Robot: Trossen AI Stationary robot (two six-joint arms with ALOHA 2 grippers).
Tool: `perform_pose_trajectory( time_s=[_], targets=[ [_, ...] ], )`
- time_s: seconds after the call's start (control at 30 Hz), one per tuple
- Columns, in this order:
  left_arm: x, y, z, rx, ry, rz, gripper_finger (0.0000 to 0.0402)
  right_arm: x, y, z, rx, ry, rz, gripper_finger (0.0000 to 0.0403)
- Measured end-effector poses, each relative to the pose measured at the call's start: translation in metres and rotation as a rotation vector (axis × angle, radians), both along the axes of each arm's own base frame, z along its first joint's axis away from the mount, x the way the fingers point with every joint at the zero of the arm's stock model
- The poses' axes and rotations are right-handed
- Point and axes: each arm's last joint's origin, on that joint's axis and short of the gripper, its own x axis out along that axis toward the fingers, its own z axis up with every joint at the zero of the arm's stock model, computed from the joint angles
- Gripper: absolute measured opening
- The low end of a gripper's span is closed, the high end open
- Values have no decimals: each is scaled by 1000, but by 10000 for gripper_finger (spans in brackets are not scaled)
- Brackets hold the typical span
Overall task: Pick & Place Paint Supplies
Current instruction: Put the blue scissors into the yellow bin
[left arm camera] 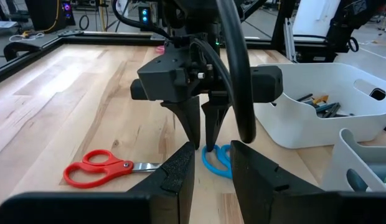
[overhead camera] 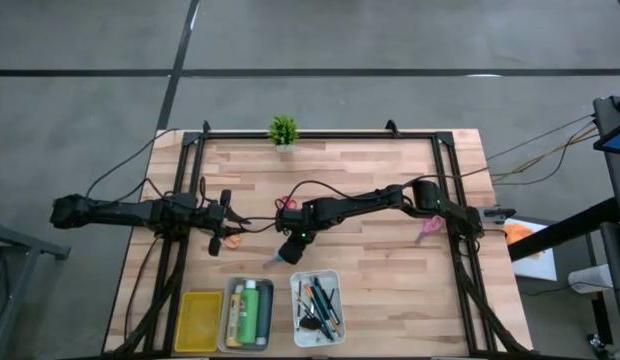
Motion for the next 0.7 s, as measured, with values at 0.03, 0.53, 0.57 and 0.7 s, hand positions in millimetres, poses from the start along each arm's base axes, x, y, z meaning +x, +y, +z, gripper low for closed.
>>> perform_pose_trajectory(
  time_s=[0.03,0.53,0.57,0.7],
  targets=[
    [0,0,0,0,0,0,104,0,0,0,-1,0,2,93],
    [0,0,0,0,1,0,104,-16,-2,91,-221,-316,62,93],
    [0,0,0,0,0,0,104,-21,-3,100,-244,-347,54,93],
    [0,0,0,0,0,0,104,-47,-6,128,-337,-468,17,93]
  ],
)
